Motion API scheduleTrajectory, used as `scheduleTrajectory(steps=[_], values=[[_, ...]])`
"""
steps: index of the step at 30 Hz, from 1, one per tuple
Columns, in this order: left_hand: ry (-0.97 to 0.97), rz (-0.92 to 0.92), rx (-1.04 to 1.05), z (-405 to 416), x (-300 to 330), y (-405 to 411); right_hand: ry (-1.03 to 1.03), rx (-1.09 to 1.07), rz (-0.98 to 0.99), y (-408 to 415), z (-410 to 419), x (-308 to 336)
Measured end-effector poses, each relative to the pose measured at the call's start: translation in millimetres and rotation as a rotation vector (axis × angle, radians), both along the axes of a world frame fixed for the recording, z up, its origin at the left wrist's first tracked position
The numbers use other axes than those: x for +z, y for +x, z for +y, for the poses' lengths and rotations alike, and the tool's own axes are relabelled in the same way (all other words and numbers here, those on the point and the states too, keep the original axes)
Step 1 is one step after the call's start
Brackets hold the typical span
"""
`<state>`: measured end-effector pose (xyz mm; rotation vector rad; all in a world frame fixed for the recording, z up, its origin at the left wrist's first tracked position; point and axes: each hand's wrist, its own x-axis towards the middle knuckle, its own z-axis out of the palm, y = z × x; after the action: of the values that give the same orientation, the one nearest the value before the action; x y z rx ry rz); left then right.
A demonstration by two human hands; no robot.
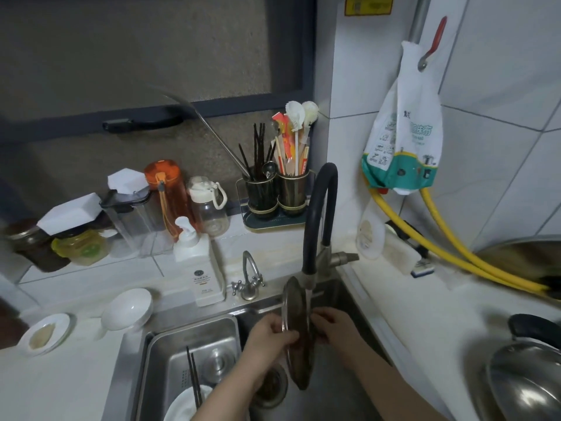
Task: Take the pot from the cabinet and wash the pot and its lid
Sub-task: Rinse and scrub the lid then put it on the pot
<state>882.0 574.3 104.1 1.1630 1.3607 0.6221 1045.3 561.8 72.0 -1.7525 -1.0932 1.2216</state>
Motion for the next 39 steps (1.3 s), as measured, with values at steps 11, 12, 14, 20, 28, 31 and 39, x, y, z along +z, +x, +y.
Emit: scheduleTrajectory(steps=[11,12,14,20,28,31,39], values=[[-0.006,-0.105,-0.128,9.9,5.0,-2.3,0.011,-0.181,-0.054,-4.9,-40.2,2.4],[0.041,-0.063,-0.158,9.1,1.9,1.9,-0.007,-0.209,0.004,-1.8,-41.6,3.8],[0.179,0.102,-0.222,1.8,-2.7,11.5,-0.031,-0.239,0.111,3.7,-42.4,12.5],[0.641,0.636,-0.452,-30.5,-7.0,20.3,-0.066,-0.312,0.407,11.3,-34.7,35.8],[0.688,0.580,-0.738,-31.3,-35.2,2.2,-0.095,-0.367,0.346,8.6,-45.0,20.8],[0.729,0.668,-0.453,-18.7,-47.7,-10.4,-0.040,-0.329,0.406,14.1,-53.3,18.2],[0.252,0.256,0.013,7.1,-35.6,-33.9,0.077,-0.338,0.631,17.2,-62.5,5.4]])
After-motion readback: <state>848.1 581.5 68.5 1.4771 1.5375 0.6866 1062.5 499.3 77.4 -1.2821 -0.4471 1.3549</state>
